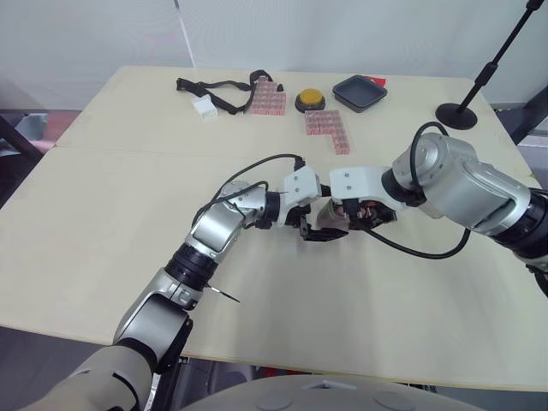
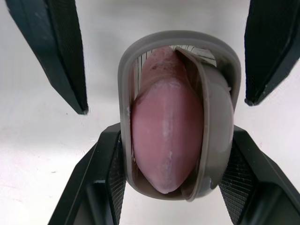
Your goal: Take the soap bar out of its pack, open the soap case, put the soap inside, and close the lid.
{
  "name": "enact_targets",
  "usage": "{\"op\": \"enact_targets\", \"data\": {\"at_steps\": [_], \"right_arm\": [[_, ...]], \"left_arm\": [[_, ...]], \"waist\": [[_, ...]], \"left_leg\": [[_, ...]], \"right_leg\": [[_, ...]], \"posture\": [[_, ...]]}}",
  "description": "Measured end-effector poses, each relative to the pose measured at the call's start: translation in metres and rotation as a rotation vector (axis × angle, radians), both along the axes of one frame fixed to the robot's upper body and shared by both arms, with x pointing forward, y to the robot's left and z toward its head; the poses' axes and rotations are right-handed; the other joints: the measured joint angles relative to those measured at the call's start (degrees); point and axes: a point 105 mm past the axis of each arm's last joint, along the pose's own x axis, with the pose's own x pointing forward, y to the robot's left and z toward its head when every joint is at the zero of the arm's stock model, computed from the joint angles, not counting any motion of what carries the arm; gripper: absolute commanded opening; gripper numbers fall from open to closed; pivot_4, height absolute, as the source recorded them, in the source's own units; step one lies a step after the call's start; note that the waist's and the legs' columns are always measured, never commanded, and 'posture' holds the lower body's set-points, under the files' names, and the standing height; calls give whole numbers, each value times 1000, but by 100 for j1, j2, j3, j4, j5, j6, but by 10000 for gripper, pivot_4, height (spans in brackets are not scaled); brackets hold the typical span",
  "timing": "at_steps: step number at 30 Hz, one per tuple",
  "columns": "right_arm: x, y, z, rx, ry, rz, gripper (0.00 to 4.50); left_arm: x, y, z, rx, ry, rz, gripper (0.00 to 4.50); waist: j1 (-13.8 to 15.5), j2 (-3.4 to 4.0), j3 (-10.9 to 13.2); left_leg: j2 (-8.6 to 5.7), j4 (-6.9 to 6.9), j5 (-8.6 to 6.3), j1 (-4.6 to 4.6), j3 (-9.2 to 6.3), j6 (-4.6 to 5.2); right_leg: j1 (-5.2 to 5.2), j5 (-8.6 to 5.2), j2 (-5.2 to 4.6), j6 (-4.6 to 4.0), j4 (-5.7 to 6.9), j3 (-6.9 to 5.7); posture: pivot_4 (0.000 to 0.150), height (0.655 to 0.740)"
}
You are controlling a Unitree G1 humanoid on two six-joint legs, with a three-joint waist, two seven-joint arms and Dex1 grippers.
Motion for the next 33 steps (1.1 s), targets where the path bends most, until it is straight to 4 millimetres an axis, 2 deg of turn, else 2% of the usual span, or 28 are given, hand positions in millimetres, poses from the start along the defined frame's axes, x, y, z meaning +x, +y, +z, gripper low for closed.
{"op": "enact_targets", "data": {"at_steps": [13, 20, 28, 33], "right_arm": [[-1, 2, -3, 7, 8, 2, 21277], [-1, 5, -3, 17, 4, 0, 21277], [-2, 5, -5, 19, 11, 14, 21277], [-3, 5, -5, 21, 17, 14, 21277]], "left_arm": [[4, 3, -7, 23, -15, 5, 45000], [2, -3, -7, 14, -19, -2, 45000], [4, -2, -11, 35, -29, -5, 21136], [3, -2, -12, 37, -37, -12, 21136]], "waist": [[-1, 0, 0], [-1, 0, 0], [-1, 0, 0], [-1, 0, 0]], "left_leg": [[0, 4, 0, 1, 1, 1], [0, 6, 1, 2, 1, 2], [0, 8, 0, 3, 1, 3], [0, 10, 0, 4, 1, 3]], "right_leg": [[-1, 0, 0, 0, 8, 2], [-1, 0, -1, 0, 11, 3], [-1, 0, -1, -1, 16, 4], [-2, 0, -2, -1, 20, 5]], "posture": [[1500, 7400], [1500, 7400], [1500, 7400], [1500, 7400]]}}
